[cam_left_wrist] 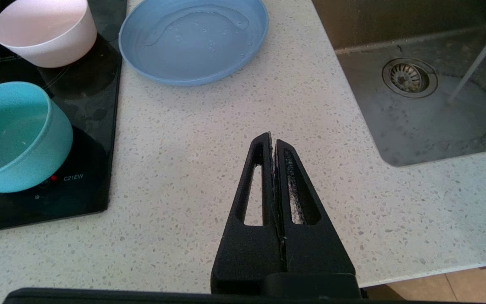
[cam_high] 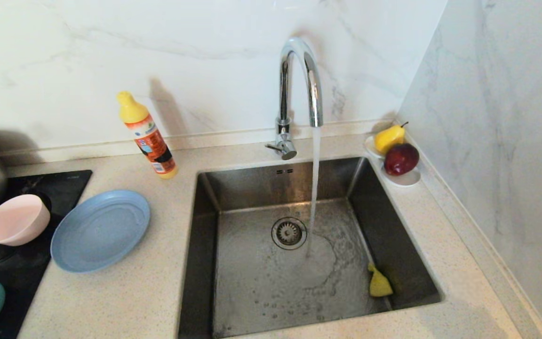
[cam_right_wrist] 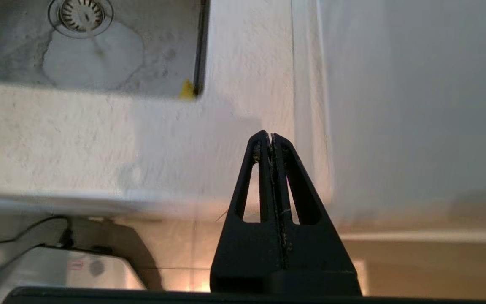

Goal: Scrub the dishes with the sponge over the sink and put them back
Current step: Turn off the faucet

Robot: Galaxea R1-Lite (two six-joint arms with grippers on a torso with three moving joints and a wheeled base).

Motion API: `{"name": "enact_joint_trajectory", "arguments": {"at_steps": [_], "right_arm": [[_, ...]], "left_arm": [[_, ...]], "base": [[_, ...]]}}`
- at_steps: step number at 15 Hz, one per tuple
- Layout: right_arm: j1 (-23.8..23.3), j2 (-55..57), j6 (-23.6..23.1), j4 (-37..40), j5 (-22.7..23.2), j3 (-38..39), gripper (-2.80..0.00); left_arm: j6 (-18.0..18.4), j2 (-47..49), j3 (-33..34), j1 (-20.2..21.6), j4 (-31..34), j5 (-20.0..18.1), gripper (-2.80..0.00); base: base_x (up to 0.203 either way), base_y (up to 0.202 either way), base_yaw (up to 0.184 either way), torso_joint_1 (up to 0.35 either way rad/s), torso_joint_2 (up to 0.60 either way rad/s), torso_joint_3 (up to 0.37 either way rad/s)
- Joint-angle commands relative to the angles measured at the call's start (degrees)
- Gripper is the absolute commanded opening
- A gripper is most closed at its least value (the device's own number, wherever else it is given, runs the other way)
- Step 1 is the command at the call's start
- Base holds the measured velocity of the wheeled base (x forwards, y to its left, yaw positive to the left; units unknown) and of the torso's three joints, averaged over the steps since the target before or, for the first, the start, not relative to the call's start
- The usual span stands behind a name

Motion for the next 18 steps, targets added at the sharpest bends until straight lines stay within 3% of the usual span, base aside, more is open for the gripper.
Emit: {"name": "enact_joint_trajectory", "arguments": {"at_steps": [1, 4, 7, 18], "right_arm": [[0.3, -11.8, 3.2, 5.7, -0.1, 0.8, -2.8], [1.0, -19.4, 4.4, 14.2, 1.1, -0.5, -2.8], [1.1, -19.4, 6.9, 11.9, 1.1, 0.2, -2.8], [1.1, -19.4, 6.9, 11.8, 1.1, 0.3, -2.8]], "left_arm": [[0.1, 0.0, 0.0, 0.0, 0.0, 0.0, -2.8], [0.0, 0.1, 0.0, 0.0, -0.1, 0.0, -2.8], [0.0, 0.1, 0.0, 0.0, -0.1, 0.0, -2.8], [1.2, 0.1, 0.3, 0.0, -0.5, -0.4, -2.8]], "base": [[0.0, 0.0, 0.0, 0.0, 0.0, 0.0], [0.0, 0.0, 0.0, 0.0, 0.0, 0.0], [0.0, 0.0, 0.0, 0.0, 0.0, 0.0], [0.0, 0.0, 0.0, 0.0, 0.0, 0.0]]}}
